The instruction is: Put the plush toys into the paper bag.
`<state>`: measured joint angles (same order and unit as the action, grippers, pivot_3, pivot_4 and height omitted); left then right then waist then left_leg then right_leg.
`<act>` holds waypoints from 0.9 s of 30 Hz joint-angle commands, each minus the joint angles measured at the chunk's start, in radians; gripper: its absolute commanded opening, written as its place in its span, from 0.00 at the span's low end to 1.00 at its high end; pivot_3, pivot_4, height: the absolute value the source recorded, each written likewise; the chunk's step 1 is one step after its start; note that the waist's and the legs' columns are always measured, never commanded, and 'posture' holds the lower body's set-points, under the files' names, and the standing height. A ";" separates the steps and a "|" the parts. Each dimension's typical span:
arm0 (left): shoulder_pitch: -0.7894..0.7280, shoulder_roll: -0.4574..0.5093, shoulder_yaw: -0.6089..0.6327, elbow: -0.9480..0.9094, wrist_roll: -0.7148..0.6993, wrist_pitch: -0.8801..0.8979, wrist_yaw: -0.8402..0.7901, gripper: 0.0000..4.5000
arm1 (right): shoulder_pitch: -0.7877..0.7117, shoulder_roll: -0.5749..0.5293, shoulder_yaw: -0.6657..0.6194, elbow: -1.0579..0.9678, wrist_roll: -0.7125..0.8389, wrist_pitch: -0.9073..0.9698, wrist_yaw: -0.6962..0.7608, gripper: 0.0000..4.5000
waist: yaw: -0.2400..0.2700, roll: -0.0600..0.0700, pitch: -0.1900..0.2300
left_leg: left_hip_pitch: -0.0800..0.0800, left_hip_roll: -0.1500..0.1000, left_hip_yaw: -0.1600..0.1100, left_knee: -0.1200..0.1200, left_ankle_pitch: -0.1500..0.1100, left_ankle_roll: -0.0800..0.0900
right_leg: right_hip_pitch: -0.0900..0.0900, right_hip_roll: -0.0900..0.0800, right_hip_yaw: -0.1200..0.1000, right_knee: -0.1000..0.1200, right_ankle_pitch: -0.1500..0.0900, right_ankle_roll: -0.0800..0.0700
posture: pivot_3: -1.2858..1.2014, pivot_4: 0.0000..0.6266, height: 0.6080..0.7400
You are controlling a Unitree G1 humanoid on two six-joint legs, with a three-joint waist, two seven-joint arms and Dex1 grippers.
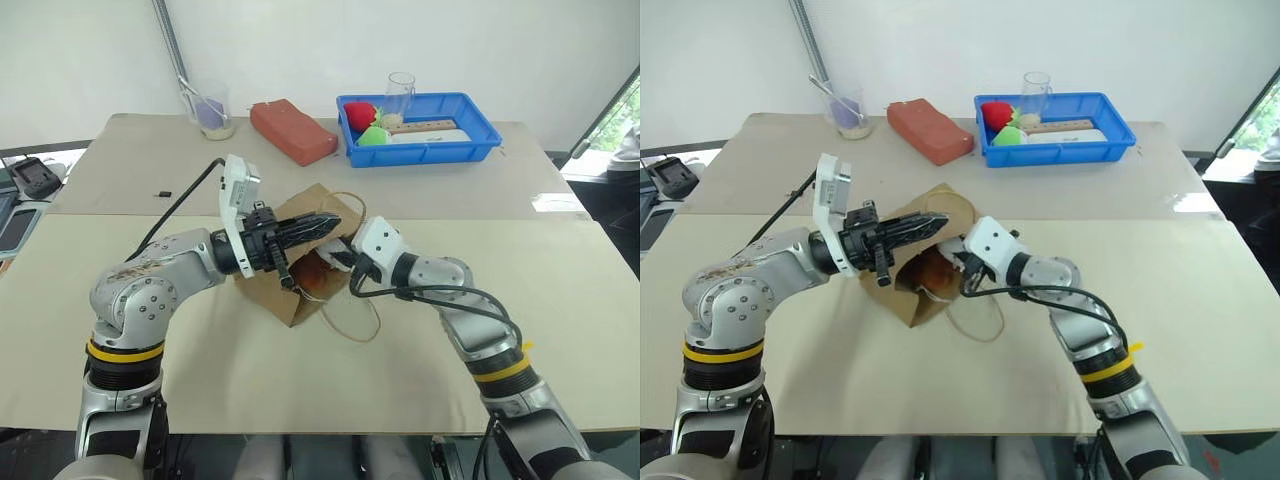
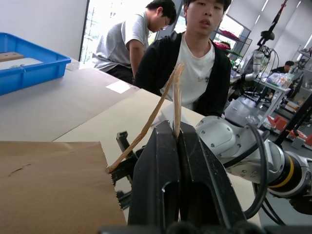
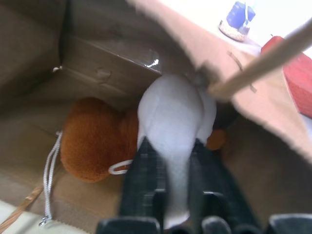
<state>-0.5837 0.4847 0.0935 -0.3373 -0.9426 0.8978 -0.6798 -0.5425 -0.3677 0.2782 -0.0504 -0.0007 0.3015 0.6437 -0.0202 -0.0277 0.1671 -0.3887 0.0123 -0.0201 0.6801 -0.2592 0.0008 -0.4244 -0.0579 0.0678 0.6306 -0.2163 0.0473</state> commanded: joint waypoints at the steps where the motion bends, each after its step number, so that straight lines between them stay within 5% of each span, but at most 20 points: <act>1: -0.019 0.007 0.025 -0.027 -0.030 0.002 0.009 0.00 | -0.026 0.019 -0.009 -0.007 -0.031 -0.008 -0.042 0.50 | 0.000 0.000 0.000 | 0.000 0.000 0.000 0.000 0.000 0.000 | 0.000 0.000 0.000 0.000 0.000 0.000 | 0.52 0.24 1.00; 7: -0.019 0.004 0.029 -0.024 -0.031 -0.002 0.027 0.00 | -0.021 0.037 -0.017 -0.028 -0.035 0.019 -0.054 0.98 | -0.003 0.000 0.000 | 0.000 0.000 0.000 0.000 0.000 0.000 | 0.000 0.000 0.000 0.000 0.000 0.000 | 0.52 0.24 1.00; 15: -0.027 -0.005 0.023 -0.001 -0.002 -0.023 0.046 0.00 | 0.006 -0.072 -0.073 -0.164 0.068 0.069 0.094 0.99 | -0.001 0.000 0.000 | 0.000 0.000 0.000 0.000 0.000 0.000 | 0.000 0.000 0.000 0.000 0.000 0.000 | 0.52 0.24 1.00; 27: -0.021 -0.013 0.025 0.005 0.018 -0.040 0.048 0.00 | 0.104 -0.401 -0.220 -0.306 0.280 0.185 0.378 0.99 | 0.003 0.000 0.000 | 0.000 0.000 0.000 0.000 0.000 0.000 | 0.001 0.000 0.000 -0.001 0.000 0.000 | 0.52 0.24 1.00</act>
<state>-0.5888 0.4726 0.1009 -0.3144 -0.9230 0.8833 -0.6299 -0.4556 -0.7367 0.0883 -0.3016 0.2292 0.4644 0.9657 -0.0176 -0.0278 0.1672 -0.3886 0.0124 -0.0201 0.6798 -0.2593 0.0011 -0.4234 -0.0574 0.0671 0.6296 -0.2164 0.0474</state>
